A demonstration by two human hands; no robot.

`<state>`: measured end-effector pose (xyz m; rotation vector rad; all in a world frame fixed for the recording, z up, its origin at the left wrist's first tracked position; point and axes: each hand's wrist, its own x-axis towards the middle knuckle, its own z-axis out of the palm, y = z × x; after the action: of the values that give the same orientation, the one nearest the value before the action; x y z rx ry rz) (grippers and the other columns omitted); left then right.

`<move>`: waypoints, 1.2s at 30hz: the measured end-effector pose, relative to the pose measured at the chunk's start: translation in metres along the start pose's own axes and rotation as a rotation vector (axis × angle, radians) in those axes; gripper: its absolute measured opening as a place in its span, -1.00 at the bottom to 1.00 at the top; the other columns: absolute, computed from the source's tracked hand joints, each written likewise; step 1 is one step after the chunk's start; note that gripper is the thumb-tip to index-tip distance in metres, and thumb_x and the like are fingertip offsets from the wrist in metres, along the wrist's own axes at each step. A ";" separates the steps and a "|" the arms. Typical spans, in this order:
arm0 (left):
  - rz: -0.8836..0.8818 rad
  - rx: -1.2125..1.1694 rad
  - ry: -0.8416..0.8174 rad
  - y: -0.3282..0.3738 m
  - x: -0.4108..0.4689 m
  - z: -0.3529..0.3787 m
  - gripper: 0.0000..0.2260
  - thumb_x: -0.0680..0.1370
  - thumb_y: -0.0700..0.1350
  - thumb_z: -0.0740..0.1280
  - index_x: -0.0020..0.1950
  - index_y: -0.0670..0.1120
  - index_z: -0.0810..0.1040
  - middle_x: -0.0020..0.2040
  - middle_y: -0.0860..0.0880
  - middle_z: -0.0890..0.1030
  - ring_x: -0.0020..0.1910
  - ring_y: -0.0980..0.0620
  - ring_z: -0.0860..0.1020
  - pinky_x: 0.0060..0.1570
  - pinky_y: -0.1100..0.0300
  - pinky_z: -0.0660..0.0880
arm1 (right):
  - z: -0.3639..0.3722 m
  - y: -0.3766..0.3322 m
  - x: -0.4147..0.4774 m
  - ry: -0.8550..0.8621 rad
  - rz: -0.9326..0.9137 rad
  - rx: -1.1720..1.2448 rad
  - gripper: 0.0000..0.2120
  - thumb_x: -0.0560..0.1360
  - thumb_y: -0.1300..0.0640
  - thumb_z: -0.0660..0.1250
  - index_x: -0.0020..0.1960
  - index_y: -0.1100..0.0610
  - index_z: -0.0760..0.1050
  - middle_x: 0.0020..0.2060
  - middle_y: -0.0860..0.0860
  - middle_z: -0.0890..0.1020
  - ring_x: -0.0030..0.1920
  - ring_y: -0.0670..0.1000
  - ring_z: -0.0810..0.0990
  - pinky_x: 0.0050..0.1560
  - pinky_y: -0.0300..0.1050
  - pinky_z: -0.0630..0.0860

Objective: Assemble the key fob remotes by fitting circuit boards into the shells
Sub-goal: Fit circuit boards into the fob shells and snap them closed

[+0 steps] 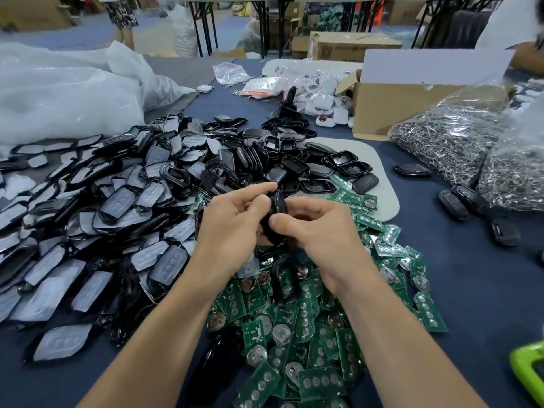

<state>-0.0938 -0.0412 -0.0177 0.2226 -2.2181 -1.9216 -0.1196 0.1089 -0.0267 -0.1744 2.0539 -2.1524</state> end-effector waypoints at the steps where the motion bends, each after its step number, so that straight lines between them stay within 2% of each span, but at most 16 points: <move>1: -0.013 -0.034 -0.027 0.000 0.000 -0.001 -0.69 0.71 -0.18 0.27 0.18 0.19 0.71 -0.10 0.01 0.78 -0.16 -0.04 0.76 -0.26 0.19 0.67 | -0.001 0.000 0.000 0.015 -0.007 -0.013 -0.82 0.36 0.22 0.65 -0.09 0.01 0.76 -0.17 -0.03 0.77 -0.08 0.05 0.76 0.04 0.07 0.69; 3: -0.049 -0.084 -0.109 0.002 -0.001 -0.001 -0.67 0.72 -0.21 0.24 0.30 0.13 0.67 -0.05 -0.01 0.78 -0.10 -0.05 0.76 -0.20 0.17 0.68 | -0.003 0.001 0.001 0.038 -0.020 -0.039 -0.80 0.35 0.21 0.65 -0.07 0.01 0.77 -0.16 -0.02 0.78 -0.05 0.06 0.75 0.08 0.13 0.68; 5: -0.064 -0.083 -0.165 0.002 -0.002 -0.001 -0.63 0.70 -0.27 0.25 0.36 0.11 0.64 0.00 -0.04 0.78 -0.03 -0.07 0.76 -0.14 0.12 0.70 | -0.005 0.001 0.001 0.043 -0.038 -0.057 -0.79 0.34 0.22 0.65 -0.12 -0.05 0.77 -0.18 -0.05 0.77 -0.09 0.01 0.75 0.03 0.07 0.69; 7: -0.058 -0.082 -0.178 0.001 -0.002 -0.001 -0.63 0.67 -0.32 0.29 0.32 0.09 0.66 0.03 -0.02 0.78 0.02 -0.05 0.75 -0.10 0.12 0.70 | -0.007 0.001 0.001 0.037 -0.056 -0.089 -0.74 0.31 0.25 0.66 -0.17 -0.09 0.76 -0.21 -0.07 0.77 -0.15 -0.06 0.75 -0.05 -0.06 0.68; 10: -0.064 -0.178 -0.187 0.001 -0.001 -0.006 -0.65 0.56 -0.36 0.44 0.22 0.04 0.70 0.08 -0.03 0.77 0.01 -0.01 0.76 -0.14 0.20 0.68 | -0.010 0.002 0.003 0.022 -0.054 -0.122 -0.69 0.26 0.28 0.69 -0.09 -0.01 0.75 -0.19 -0.05 0.77 -0.13 -0.02 0.75 -0.06 -0.08 0.69; 13: -0.075 -0.251 -0.189 0.002 0.001 -0.013 -0.61 0.32 -0.21 0.57 0.13 0.03 0.75 0.09 -0.11 0.77 -0.02 0.01 0.76 -0.15 0.23 0.66 | -0.013 0.002 0.004 -0.026 -0.036 -0.092 -0.66 0.25 0.33 0.68 -0.06 0.05 0.75 -0.19 0.02 0.77 -0.15 0.02 0.76 -0.15 -0.12 0.69; 18: -0.005 -0.143 -0.187 0.001 0.005 -0.019 -0.58 0.20 -0.20 0.62 0.04 0.00 0.79 -0.03 -0.14 0.78 -0.03 -0.08 0.77 -0.03 0.20 0.66 | -0.014 -0.001 0.002 -0.092 0.010 -0.148 -0.69 0.27 0.31 0.67 -0.05 0.05 0.77 -0.20 0.08 0.77 -0.13 0.20 0.75 -0.15 0.11 0.68; 21: 0.011 -0.128 -0.176 0.002 0.006 -0.020 -0.59 0.18 -0.17 0.64 0.01 0.01 0.80 -0.05 -0.14 0.78 -0.03 -0.07 0.77 -0.02 0.21 0.65 | -0.013 -0.004 0.001 -0.082 -0.003 -0.181 -0.71 0.27 0.26 0.69 -0.06 0.03 0.77 -0.21 0.05 0.77 -0.12 0.20 0.75 -0.09 0.14 0.69; 23: 0.017 -0.143 -0.174 0.004 0.005 -0.021 -0.59 0.16 -0.14 0.65 0.00 0.05 0.81 -0.06 -0.14 0.78 -0.03 -0.04 0.76 -0.01 0.23 0.64 | -0.012 -0.006 -0.001 -0.075 -0.011 -0.211 -0.73 0.28 0.22 0.69 -0.07 0.01 0.77 -0.23 0.02 0.77 -0.15 0.19 0.75 -0.12 0.15 0.70; 25: 0.016 -0.161 -0.192 0.003 0.005 -0.021 -0.60 0.17 -0.12 0.65 -0.01 0.07 0.81 -0.07 -0.14 0.78 -0.05 -0.03 0.76 -0.01 0.25 0.64 | -0.011 -0.007 -0.002 -0.058 -0.048 -0.285 -0.75 0.29 0.17 0.68 -0.07 -0.03 0.77 -0.26 -0.04 0.76 -0.21 0.09 0.75 -0.16 0.06 0.71; 28: 0.019 -0.121 -0.173 0.002 0.004 -0.018 -0.61 0.17 -0.13 0.64 -0.02 0.08 0.81 -0.09 -0.13 0.78 -0.05 -0.04 0.77 -0.02 0.25 0.65 | -0.007 -0.007 -0.008 -0.011 -0.162 -0.413 -0.73 0.32 0.12 0.67 -0.14 -0.22 0.72 -0.31 -0.26 0.71 -0.27 -0.21 0.69 -0.31 -0.40 0.54; 30: 0.020 -0.100 -0.138 0.000 0.005 -0.017 -0.62 0.18 -0.15 0.64 -0.03 0.08 0.81 -0.09 -0.12 0.78 -0.04 -0.04 0.76 -0.03 0.25 0.65 | -0.003 -0.006 -0.010 0.023 -0.209 -0.445 -0.73 0.34 0.11 0.65 -0.11 -0.22 0.68 -0.32 -0.36 0.67 -0.22 -0.31 0.65 -0.29 -0.50 0.47; 32: 0.017 -0.098 -0.112 -0.001 0.006 -0.018 -0.63 0.17 -0.17 0.63 -0.05 0.09 0.81 -0.08 -0.12 0.78 -0.02 -0.04 0.76 -0.02 0.22 0.66 | 0.000 -0.004 -0.012 0.049 -0.238 -0.492 -0.69 0.38 0.09 0.62 0.02 -0.24 0.68 -0.31 -0.33 0.68 -0.18 -0.30 0.65 -0.25 -0.50 0.47; 34: 0.007 -0.119 -0.103 -0.001 0.005 -0.016 -0.63 0.18 -0.18 0.64 -0.04 0.05 0.80 -0.07 -0.12 0.78 -0.02 -0.05 0.76 -0.04 0.19 0.67 | 0.001 -0.003 -0.012 0.067 -0.283 -0.605 -0.68 0.41 0.07 0.59 0.15 -0.14 0.72 -0.15 -0.23 0.72 -0.12 -0.20 0.66 -0.13 -0.42 0.53; 36: -0.016 -0.155 -0.092 0.000 0.003 -0.011 -0.68 0.26 -0.21 0.64 -0.01 0.00 0.79 -0.06 -0.12 0.78 -0.04 -0.05 0.77 -0.09 0.18 0.68 | 0.003 -0.001 -0.012 0.089 -0.329 -0.703 -0.64 0.43 0.13 0.53 0.21 -0.08 0.70 -0.01 -0.13 0.72 0.02 -0.09 0.64 0.10 -0.20 0.57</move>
<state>-0.0938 -0.0528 -0.0165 0.1317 -2.1146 -2.1410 -0.1076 0.1078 -0.0250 -0.5359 2.9229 -1.4873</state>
